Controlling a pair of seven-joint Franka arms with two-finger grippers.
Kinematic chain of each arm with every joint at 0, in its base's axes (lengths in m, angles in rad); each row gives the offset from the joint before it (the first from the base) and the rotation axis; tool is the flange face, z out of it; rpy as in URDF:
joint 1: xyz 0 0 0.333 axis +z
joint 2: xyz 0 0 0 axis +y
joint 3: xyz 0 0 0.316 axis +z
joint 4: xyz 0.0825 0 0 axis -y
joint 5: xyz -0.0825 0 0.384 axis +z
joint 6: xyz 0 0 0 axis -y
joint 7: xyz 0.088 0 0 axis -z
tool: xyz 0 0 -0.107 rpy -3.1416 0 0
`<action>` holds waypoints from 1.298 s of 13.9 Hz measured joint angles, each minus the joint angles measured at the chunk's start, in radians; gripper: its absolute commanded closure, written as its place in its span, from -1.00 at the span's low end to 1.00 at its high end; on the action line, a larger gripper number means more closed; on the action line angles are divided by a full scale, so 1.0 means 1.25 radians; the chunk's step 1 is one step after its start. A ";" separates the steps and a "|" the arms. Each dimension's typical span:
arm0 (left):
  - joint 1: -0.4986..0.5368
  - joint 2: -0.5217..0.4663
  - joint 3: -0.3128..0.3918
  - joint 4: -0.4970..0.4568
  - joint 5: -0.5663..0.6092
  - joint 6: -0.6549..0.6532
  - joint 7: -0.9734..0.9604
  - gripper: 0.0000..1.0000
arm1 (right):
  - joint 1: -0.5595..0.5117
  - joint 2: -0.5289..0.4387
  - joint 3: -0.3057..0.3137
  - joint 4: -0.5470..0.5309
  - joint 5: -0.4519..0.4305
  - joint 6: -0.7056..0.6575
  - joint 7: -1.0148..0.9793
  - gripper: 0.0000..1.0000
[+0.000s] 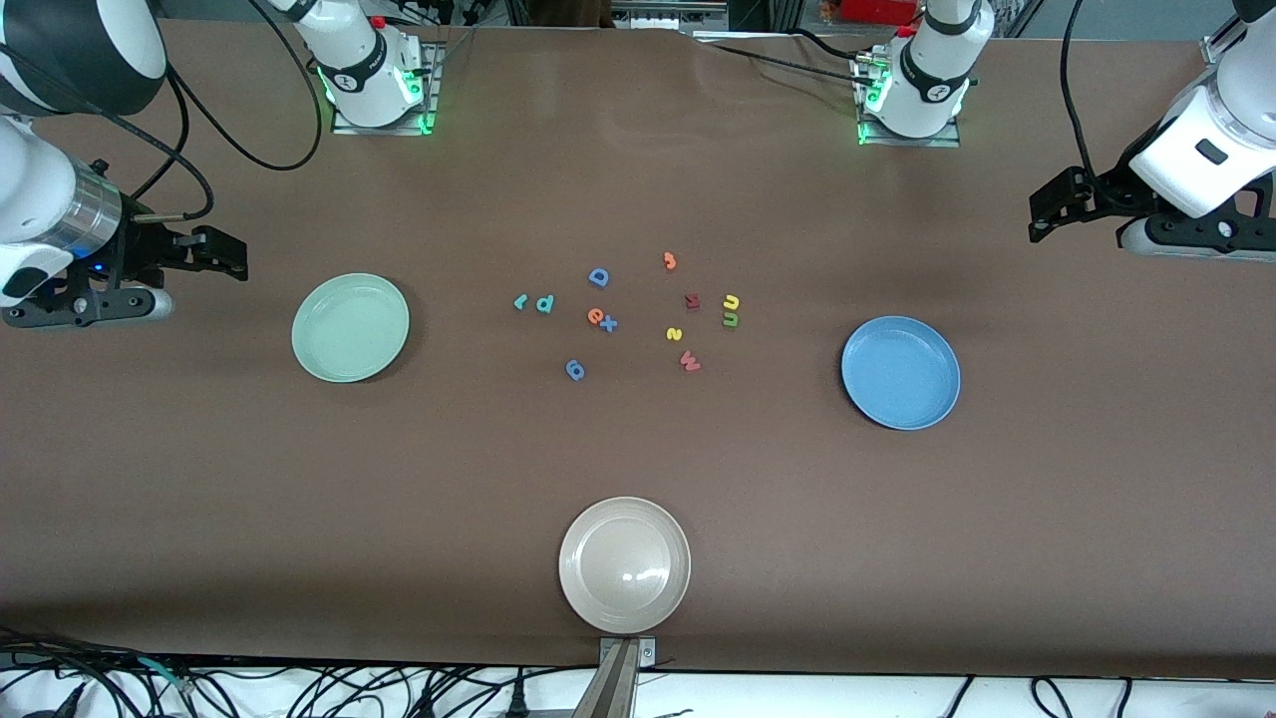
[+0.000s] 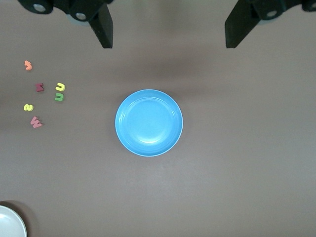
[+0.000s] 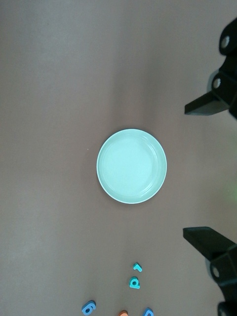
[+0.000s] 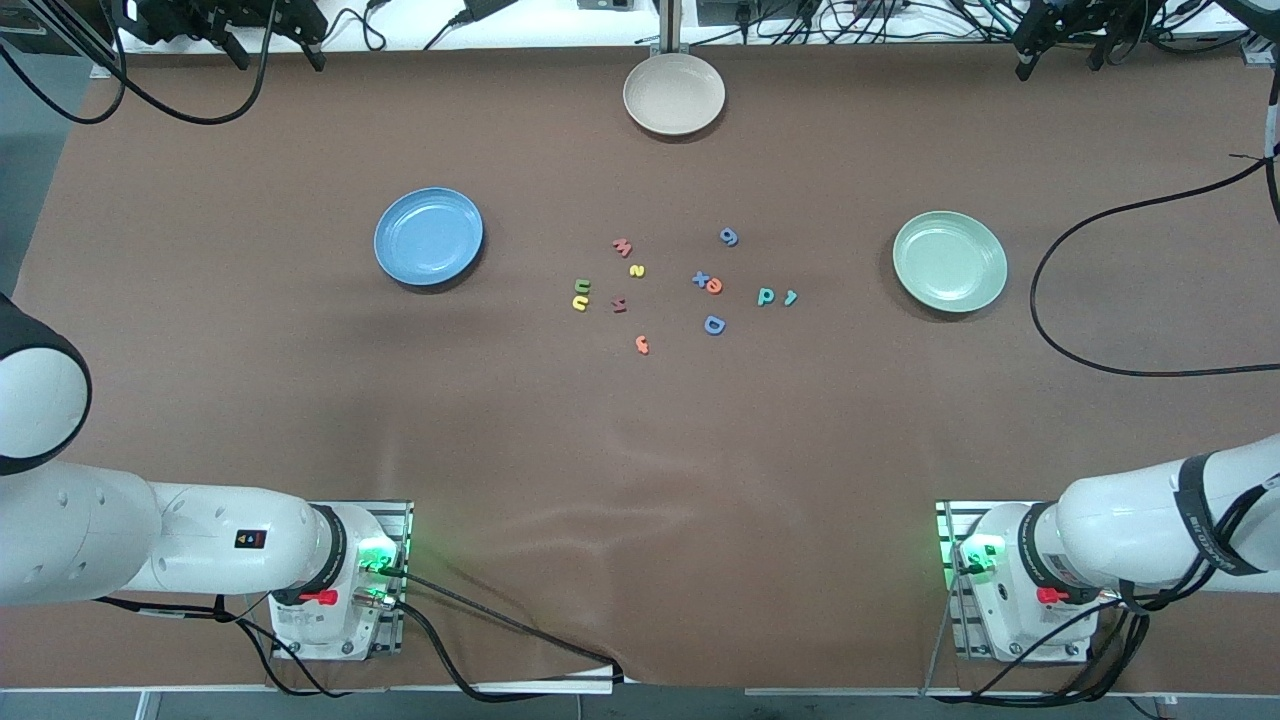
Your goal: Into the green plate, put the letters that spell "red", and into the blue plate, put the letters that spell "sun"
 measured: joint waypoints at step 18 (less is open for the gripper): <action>0.000 0.000 0.000 0.000 0.000 -0.015 0.000 -1.00 | -0.001 0.000 0.000 0.000 0.000 0.000 0.000 -0.99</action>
